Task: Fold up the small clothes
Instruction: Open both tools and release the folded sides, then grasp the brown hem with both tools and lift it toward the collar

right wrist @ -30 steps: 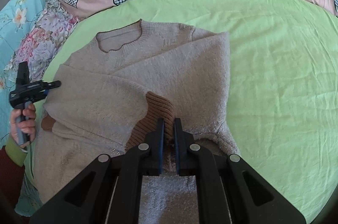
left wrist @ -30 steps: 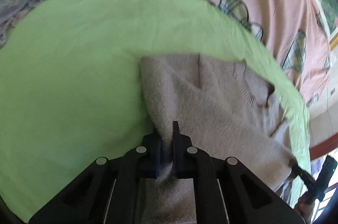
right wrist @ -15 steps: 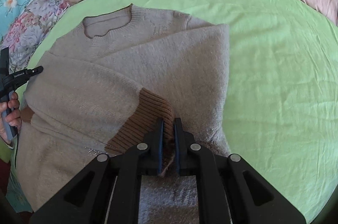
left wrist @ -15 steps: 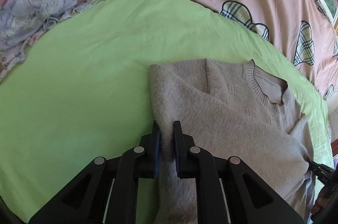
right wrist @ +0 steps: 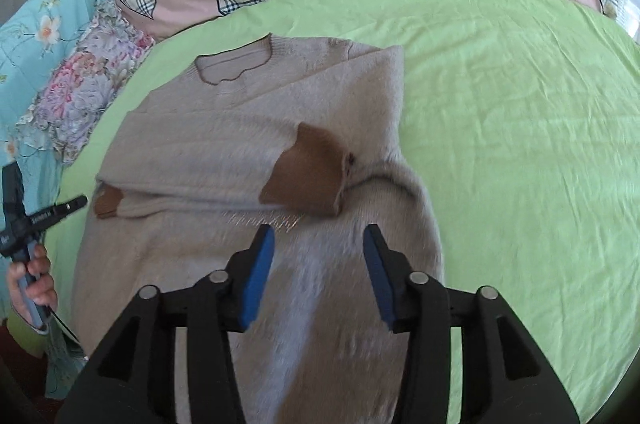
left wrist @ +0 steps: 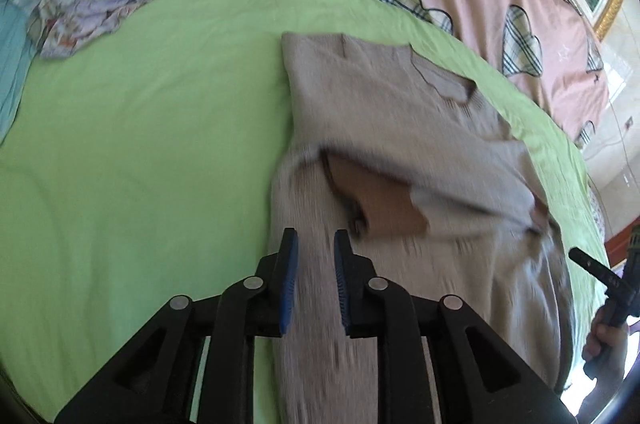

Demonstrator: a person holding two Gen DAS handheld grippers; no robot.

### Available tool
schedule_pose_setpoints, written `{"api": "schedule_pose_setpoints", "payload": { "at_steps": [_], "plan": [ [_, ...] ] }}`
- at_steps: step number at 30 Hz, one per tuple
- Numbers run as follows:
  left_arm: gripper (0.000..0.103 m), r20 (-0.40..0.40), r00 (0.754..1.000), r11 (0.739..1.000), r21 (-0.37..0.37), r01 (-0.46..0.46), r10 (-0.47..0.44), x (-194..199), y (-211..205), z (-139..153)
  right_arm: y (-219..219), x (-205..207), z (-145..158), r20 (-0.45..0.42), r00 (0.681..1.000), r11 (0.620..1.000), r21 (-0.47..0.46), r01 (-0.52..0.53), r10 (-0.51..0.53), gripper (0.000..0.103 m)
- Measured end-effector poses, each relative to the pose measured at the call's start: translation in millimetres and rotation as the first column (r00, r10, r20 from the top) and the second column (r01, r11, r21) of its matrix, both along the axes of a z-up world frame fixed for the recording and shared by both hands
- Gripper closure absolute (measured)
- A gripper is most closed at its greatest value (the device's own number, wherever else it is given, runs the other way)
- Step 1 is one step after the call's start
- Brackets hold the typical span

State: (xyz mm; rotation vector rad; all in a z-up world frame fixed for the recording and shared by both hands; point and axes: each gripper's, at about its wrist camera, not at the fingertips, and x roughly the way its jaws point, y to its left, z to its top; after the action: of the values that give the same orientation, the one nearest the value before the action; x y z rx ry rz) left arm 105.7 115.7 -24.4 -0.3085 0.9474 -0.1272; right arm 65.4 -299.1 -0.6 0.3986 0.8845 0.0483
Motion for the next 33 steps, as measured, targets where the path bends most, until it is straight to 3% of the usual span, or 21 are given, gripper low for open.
{"api": "schedule_pose_setpoints", "payload": {
  "at_steps": [10,18,24,28,30,33],
  "plan": [
    [0.065,-0.058,0.997,0.998,-0.027,0.055,-0.056,-92,-2,-18,0,-63,-8,0.021,0.998,0.996,0.061,0.062,-0.063,0.055],
    [0.057,-0.073,0.988,0.988,-0.076,0.133,-0.139,-149,-4,-37,7,-110,-6,0.027,0.999,0.997,0.064,0.031,-0.033,0.055],
    [0.054,-0.045,0.959,0.945,-0.191,0.265,-0.278,-165,-17,-47,9,-139,-15,0.018,1.000,0.994,0.109,-0.025,0.023,0.054],
    [0.054,-0.030,0.937,0.899,-0.296,0.323,-0.347,-166,-10,-53,1,-159,-22,0.011,0.999,0.988,0.151,-0.036,0.035,0.053],
    [0.054,-0.043,0.923,0.887,-0.299,0.352,-0.381,-166,-10,-58,-2,-169,-28,-0.007,0.999,0.986,0.163,-0.040,0.041,0.053],
    [0.054,-0.054,0.906,0.885,-0.247,0.394,-0.419,-170,-16,-60,-3,-182,-38,-0.042,0.998,0.984,0.175,-0.044,0.052,0.053]
  ]
}}
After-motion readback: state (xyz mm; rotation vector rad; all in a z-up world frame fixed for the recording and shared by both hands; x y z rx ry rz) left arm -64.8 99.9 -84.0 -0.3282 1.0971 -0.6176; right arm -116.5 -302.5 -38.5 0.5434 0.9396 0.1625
